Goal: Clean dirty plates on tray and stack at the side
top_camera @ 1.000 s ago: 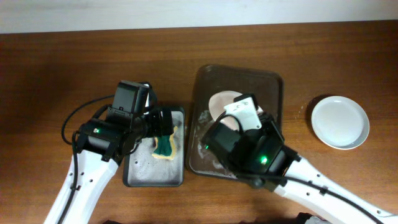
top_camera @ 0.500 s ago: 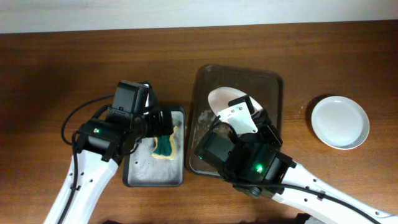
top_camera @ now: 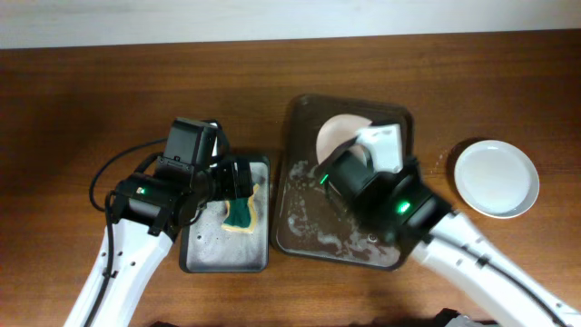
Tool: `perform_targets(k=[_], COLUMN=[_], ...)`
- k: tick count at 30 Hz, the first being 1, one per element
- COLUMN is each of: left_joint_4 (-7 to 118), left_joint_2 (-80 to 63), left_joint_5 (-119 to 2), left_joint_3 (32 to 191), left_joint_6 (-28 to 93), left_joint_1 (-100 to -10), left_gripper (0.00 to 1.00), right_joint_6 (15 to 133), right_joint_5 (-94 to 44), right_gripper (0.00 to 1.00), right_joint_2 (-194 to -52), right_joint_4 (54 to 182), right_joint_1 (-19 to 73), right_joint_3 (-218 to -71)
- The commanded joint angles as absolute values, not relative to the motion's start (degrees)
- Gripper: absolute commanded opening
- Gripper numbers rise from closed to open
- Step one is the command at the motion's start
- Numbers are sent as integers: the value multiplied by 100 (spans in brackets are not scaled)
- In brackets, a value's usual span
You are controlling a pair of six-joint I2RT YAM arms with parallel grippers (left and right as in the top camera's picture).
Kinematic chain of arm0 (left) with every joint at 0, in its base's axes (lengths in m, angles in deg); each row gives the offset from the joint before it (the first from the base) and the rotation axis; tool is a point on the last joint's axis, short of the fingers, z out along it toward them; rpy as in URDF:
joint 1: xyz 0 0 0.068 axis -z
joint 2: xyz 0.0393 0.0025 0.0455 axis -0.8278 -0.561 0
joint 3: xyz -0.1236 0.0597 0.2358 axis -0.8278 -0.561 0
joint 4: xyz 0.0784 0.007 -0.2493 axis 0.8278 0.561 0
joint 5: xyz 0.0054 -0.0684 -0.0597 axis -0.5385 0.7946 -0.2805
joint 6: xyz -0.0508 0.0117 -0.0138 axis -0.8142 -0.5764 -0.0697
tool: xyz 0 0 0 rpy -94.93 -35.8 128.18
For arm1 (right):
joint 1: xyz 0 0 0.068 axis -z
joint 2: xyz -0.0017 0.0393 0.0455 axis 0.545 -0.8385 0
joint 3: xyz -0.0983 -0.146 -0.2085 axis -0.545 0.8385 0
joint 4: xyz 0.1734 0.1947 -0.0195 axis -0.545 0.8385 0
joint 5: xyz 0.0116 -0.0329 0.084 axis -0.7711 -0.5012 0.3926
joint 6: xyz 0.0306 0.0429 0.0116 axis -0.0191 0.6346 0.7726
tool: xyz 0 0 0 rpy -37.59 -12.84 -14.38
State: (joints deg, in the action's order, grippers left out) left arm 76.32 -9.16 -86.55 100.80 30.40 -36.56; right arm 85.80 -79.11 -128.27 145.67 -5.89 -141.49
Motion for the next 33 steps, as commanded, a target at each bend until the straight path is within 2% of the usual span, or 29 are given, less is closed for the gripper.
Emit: perform_targets(k=[1, 4, 8, 13, 16, 17, 18, 20, 23, 26, 30, 31, 32, 33], left_joint_4=[7639, 7639, 7639, 7639, 7639, 7639, 7639, 7639, 7639, 7639, 7639, 7637, 7639, 7639], left_joint_2=[-862, -862, -862, -862, -862, -862, -862, -862, -862, -862, -862, -862, -862, -862], left_joint_5=[-8714, -8714, -8714, -8714, -8714, -8714, -8714, -8714, -8714, -8714, -8714, -8714, -8714, -8714], left_joint_3=[10131, 10131, 10131, 10131, 10131, 10131, 10131, 10131, 10131, 10131, 10131, 10131, 10131, 10131], left_joint_6=[3132, 3132, 3132, 3132, 3132, 3132, 3132, 3132, 3132, 3132, 3132, 3132, 3132, 3132], left_joint_1=[-3691, -3691, -3691, -3691, -3691, -3691, -3691, -3691, -3691, -3691, -3694, -3691, -3691, -3691], left_gripper=[99, 99, 99, 99, 99, 99, 99, 99, 99, 99, 99, 99, 99, 99], right_joint_6=[8355, 7837, 7845, 7931, 7861, 7863, 7896, 7789, 7406, 7236, 6838, 6766, 6768, 6770], right_joint_5=[-5328, -2287, -1595, -1678, -1702, -1699, -1691, -1544, -1206, -945, -948, -948, -945, -941], right_gripper=[4, 4, 4, 4, 4, 7, 36, 61, 63, 63, 66, 70, 99, 99], right_joint_2=[-12805, -12897, -13398, -14604, -15306, -15393, -15380, -15131, -14093, -12753, -10860, -10580, -10327, -10117], right_joint_4=[14084, 13568, 13314, 13061, 13087, 13085, 13059, 13137, 13491, 13703, 14204, 14213, 14217, 14241], right_joint_1=[1159, 4046, 6652, 7784, 7764, 7756, 7767, 7745, 7408, 6654, 4713, 4307, 3961, 3668], right_joint_3=[-14173, -14173, -14173, -14173, -14173, -14173, -14180, -14368, -14711, -14748, -14748, -14748, -14748, -14748])
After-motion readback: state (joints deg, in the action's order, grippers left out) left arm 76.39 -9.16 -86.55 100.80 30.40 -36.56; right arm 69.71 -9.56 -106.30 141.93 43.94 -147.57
